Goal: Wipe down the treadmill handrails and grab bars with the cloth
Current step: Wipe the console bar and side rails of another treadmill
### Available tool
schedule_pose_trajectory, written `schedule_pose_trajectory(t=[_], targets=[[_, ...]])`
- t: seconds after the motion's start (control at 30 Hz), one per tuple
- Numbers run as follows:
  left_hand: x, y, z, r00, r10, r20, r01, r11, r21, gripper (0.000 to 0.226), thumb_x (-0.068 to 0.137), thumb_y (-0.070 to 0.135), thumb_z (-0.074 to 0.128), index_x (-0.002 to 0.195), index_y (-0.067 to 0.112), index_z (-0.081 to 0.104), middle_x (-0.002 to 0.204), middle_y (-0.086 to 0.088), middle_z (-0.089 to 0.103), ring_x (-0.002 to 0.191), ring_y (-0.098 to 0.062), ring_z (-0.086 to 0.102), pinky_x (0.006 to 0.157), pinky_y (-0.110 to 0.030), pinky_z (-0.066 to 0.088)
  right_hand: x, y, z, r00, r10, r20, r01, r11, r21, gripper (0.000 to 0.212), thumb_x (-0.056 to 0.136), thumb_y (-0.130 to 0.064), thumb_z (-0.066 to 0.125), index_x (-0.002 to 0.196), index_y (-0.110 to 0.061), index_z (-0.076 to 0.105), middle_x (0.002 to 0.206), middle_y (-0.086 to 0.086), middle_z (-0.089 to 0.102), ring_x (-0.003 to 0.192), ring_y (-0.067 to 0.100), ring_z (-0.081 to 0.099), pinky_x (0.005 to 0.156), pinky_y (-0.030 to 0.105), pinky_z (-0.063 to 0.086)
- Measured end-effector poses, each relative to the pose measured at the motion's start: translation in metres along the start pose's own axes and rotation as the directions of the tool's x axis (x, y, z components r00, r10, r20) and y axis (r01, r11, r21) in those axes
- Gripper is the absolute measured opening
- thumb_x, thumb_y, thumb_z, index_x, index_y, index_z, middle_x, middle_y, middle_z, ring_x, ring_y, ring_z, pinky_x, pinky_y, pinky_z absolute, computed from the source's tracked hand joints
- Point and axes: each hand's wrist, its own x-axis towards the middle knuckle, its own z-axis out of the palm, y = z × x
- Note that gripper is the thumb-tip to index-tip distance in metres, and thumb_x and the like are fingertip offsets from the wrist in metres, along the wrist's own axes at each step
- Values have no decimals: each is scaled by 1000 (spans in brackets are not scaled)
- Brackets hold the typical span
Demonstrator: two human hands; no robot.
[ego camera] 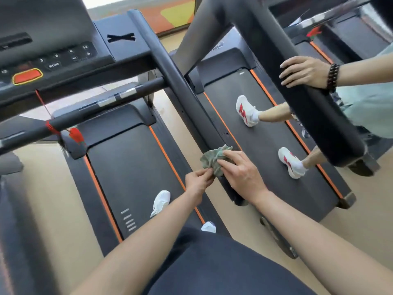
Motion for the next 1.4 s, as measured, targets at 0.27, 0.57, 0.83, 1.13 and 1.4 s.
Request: schedule_pose_trajectory(t=[0.27,0.57,0.83,1.13,1.4], targets=[[-52,-42,21,999,6,43,-7,999,36,16,94,14,72,89,0,79,82,-10,71,79,-19,63,82,-30,56,-80,1,-15,983,160,-91,-146,979,140,20,91,-10,68,109,-6,76,121,12,66,103,30,62,93,35,52],[-87,-48,39,982,167,-84,-130,933,335,7,77,27,78,72,23,79,77,0,78,82,-18,75,86,-41,60,-130,-4,-18,815,578,-45,-522,765,377,35,80,4,77,113,-7,75,117,8,73,108,23,70,98,36,52],[-78,10,39,888,445,-117,-335,800,497,10,84,26,82,77,28,75,75,18,74,75,3,69,72,-11,49,-76,0,-29,744,642,184,-638,602,480,42,87,-16,76,127,-11,69,135,-1,61,124,11,55,110,26,39],[-16,99,3,879,472,-71,-329,708,624,14,83,29,83,73,29,73,72,11,73,71,-3,68,73,-23,55,43,2,-2,796,552,249,-606,720,338,44,91,-23,71,133,-10,65,134,3,61,123,22,58,101,28,40],[38,198,-40,860,505,-67,-323,642,696,12,83,31,79,73,32,72,73,15,72,73,0,66,76,-26,54,160,-12,31,838,483,255,-538,808,238,46,93,-20,68,137,-9,60,145,7,55,131,28,52,108,36,39]])
